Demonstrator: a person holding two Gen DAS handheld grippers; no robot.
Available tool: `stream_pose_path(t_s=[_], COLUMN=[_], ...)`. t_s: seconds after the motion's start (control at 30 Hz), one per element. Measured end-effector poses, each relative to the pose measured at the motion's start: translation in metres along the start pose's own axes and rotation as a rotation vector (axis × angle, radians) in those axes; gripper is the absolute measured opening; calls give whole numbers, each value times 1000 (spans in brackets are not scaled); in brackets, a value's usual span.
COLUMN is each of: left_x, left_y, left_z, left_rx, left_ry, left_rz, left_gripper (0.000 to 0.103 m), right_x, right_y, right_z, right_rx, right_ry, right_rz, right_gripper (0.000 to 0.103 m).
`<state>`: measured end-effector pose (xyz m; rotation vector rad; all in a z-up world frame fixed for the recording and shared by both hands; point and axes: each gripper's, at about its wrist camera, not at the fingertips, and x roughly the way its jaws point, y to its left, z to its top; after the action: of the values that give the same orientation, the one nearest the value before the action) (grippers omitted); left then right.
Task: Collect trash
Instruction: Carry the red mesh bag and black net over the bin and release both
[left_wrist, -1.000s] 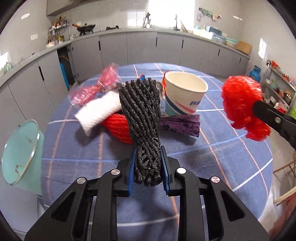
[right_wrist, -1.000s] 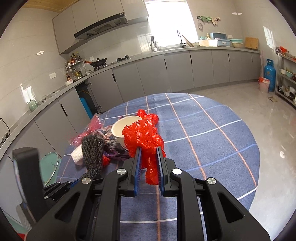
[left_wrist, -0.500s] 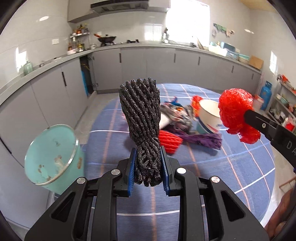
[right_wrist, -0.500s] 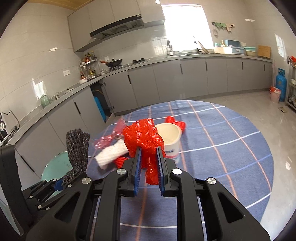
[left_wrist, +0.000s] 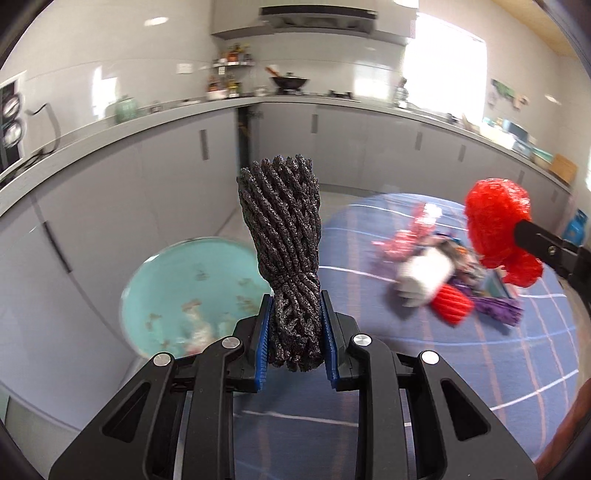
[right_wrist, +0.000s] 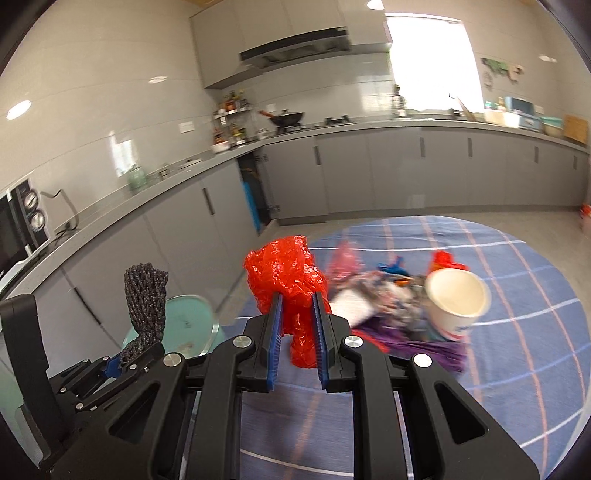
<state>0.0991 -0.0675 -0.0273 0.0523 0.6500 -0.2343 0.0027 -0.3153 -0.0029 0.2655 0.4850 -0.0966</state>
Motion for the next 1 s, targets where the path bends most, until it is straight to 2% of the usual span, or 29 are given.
stream_pose_path(t_s=[0.2,0.4,0.73,1.0], left_x=[7,16,39,67], left_y=[59,93,109,119], left_z=[-1,0,0,-6], left_rx=[-82,-118,-127,-139], left_ry=[15,31,72,123], left_rz=[96,148,169,171], left_gripper=[25,25,25,25], right_x=[27,57,101,149], right_y=[46,88,132,147], right_z=[1,2,-2,-16], right_rx=[-50,-79,-104,-91], right_ry=[32,66,127,229], right_rz=[72,129,169,169], right_gripper=[16,16,16,16])
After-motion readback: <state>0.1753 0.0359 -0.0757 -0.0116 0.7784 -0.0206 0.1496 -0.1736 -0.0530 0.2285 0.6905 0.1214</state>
